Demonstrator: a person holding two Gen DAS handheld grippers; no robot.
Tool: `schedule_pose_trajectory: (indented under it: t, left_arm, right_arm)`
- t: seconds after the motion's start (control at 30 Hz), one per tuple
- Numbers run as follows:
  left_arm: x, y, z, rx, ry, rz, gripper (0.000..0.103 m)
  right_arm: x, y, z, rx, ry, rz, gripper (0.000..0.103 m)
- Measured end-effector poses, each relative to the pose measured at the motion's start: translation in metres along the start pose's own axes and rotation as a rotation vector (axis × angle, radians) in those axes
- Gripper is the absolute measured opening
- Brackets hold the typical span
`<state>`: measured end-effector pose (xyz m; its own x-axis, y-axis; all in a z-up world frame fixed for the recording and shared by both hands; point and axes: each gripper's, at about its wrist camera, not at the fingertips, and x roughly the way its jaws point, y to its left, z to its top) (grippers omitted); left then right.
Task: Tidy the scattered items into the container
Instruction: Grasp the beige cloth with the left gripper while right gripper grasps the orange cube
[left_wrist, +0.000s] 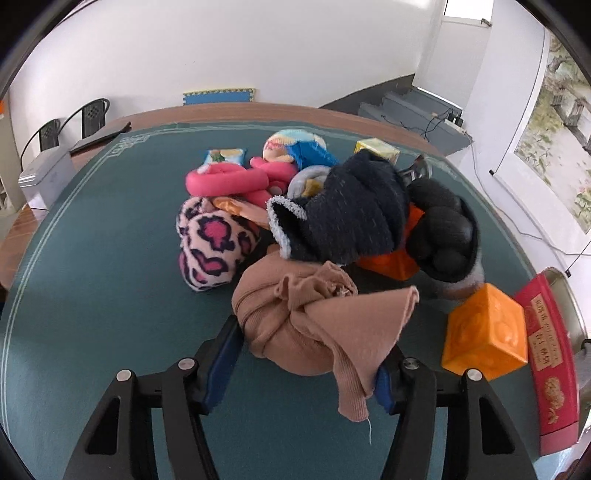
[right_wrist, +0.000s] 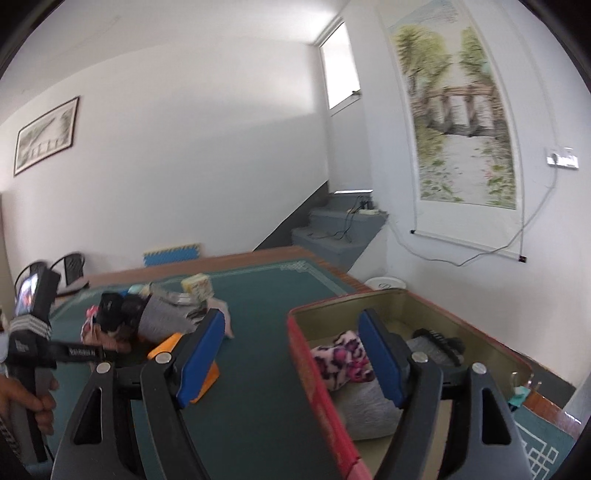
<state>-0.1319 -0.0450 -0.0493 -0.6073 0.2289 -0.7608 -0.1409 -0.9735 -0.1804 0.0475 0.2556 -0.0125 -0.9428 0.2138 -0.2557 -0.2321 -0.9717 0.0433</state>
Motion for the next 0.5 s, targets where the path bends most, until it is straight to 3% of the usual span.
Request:
schedule_pose_trajectory:
  t: [0.5]
  left_arm:
    - [-0.059,0.009,-0.026,-0.040,-0.072,-0.039,0.064]
  right_arm:
    - [0.008,0.018,-0.009,-0.066,0.085,0.075,0.078]
